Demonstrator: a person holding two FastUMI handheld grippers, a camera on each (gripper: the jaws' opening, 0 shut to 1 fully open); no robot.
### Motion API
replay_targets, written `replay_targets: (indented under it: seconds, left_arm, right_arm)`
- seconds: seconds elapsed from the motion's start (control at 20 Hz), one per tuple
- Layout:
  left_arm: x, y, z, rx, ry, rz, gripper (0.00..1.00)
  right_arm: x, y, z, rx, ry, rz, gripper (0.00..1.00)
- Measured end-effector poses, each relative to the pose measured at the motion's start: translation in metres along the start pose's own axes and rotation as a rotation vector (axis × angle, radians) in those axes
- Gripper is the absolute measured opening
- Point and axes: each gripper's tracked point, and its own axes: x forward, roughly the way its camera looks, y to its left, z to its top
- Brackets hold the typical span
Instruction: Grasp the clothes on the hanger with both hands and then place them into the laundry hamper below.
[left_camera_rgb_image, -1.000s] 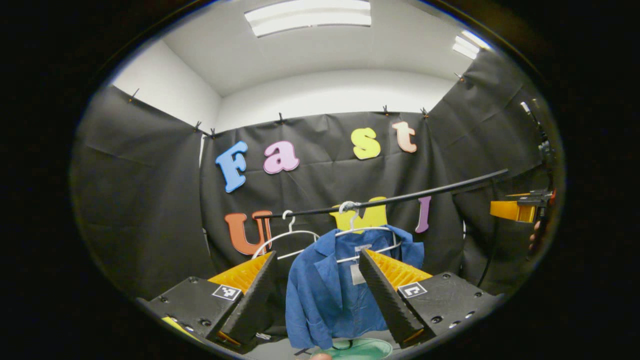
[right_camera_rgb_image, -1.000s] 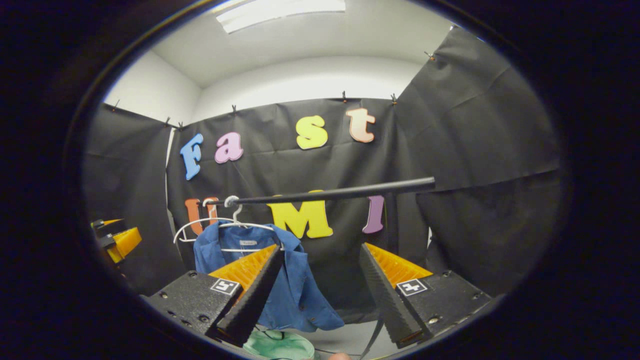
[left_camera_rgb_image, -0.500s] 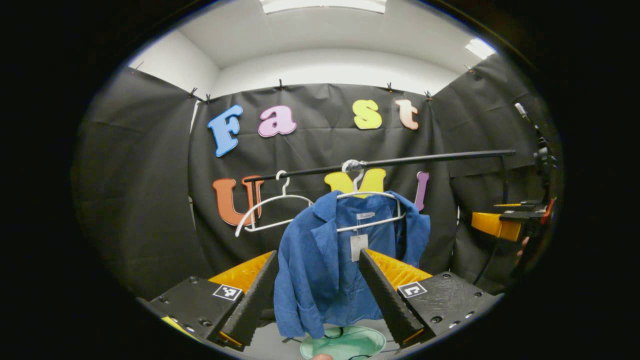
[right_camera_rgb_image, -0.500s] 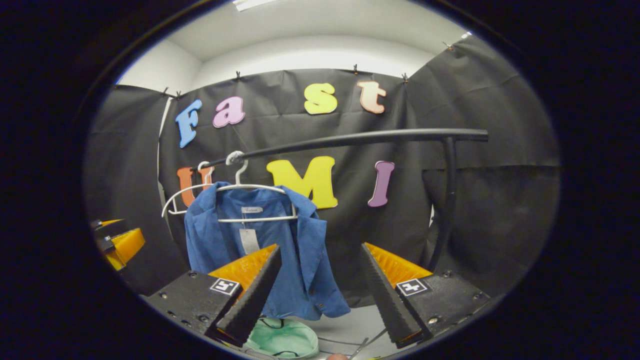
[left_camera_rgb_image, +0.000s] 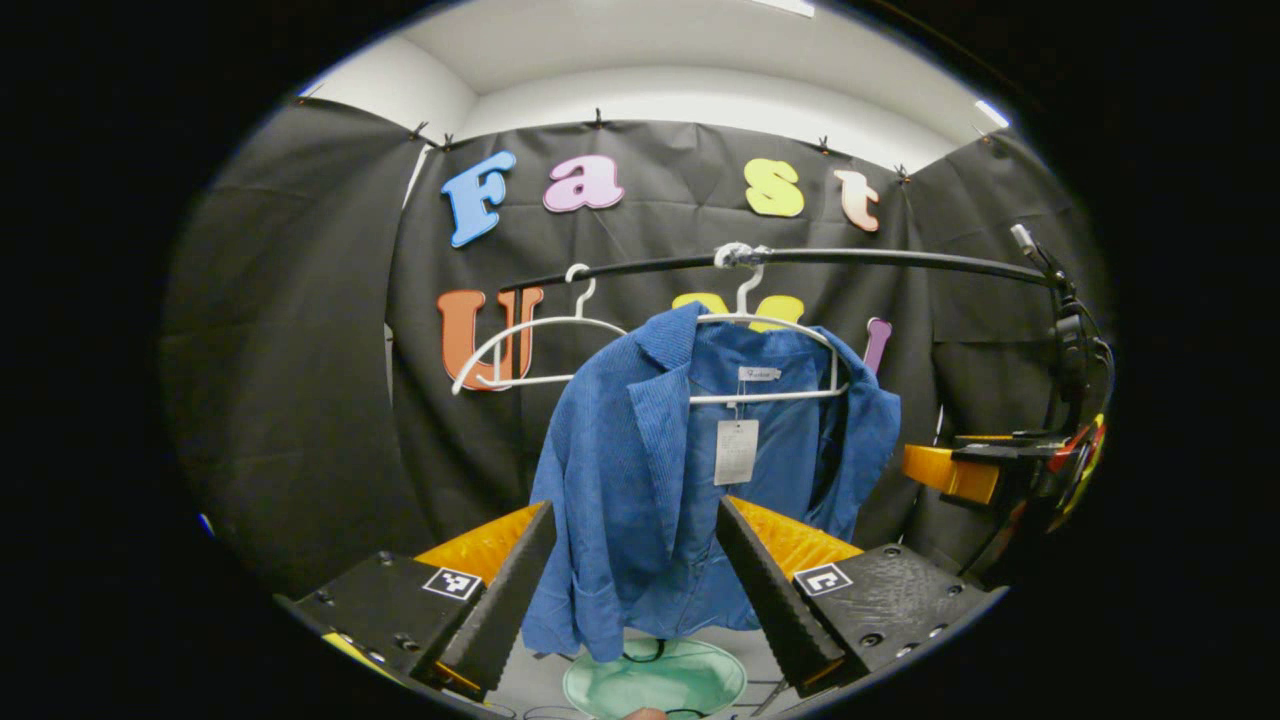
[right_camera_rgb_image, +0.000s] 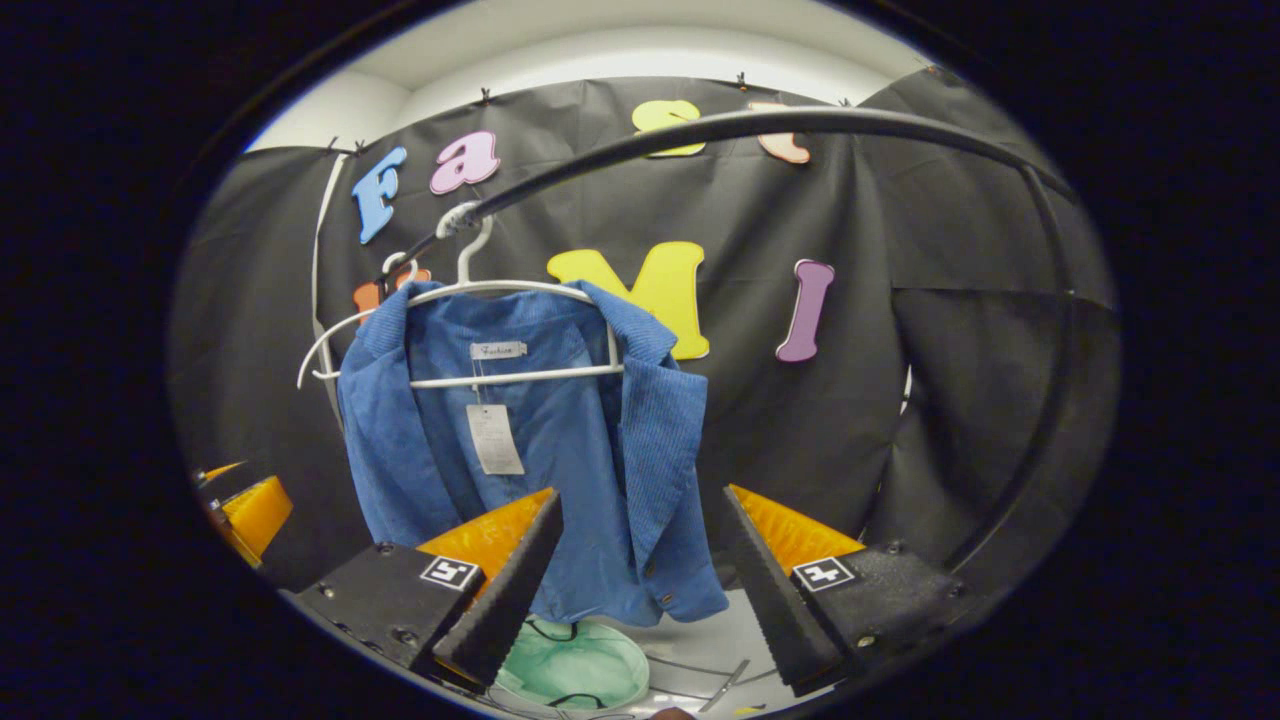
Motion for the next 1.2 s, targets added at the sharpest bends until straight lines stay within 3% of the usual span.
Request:
replay_targets:
  seconds: [0.2,0.3,0.5,0.55,0.8,0.95,1.05,1.2]
  left_arm:
    - [0.041,-0.012,-0.017,0.008,0.016,0.030,1.00]
    - [0.060,-0.017,-0.029,-0.001,0.051,0.042,0.97]
    - [0.099,-0.020,-0.049,-0.022,0.125,0.072,1.00]
    - [0.107,-0.020,-0.054,-0.029,0.145,0.081,0.96]
    - [0.145,-0.019,-0.065,-0.067,0.199,0.115,1.00]
    - [0.159,-0.016,-0.067,-0.070,0.202,0.129,0.88]
    - [0.163,-0.011,-0.065,-0.062,0.198,0.131,0.80]
    - [0.166,-0.006,-0.064,-0.059,0.190,0.144,0.35]
  right_arm:
    - [0.046,-0.012,-0.016,-0.024,0.069,-0.006,0.99]
    - [0.067,-0.014,-0.025,-0.012,0.108,0.012,0.99]
    - [0.104,-0.013,-0.044,0.032,0.186,0.040,0.96]
    - [0.112,-0.011,-0.049,0.046,0.209,0.051,0.95]
    - [0.137,-0.006,-0.055,0.137,0.255,0.111,0.76]
    - [0.143,0.000,-0.057,0.150,0.257,0.150,0.62]
    - [0.144,-0.003,-0.056,0.149,0.251,0.154,0.43]
    - [0.144,-0.011,-0.054,0.157,0.239,0.147,0.21]
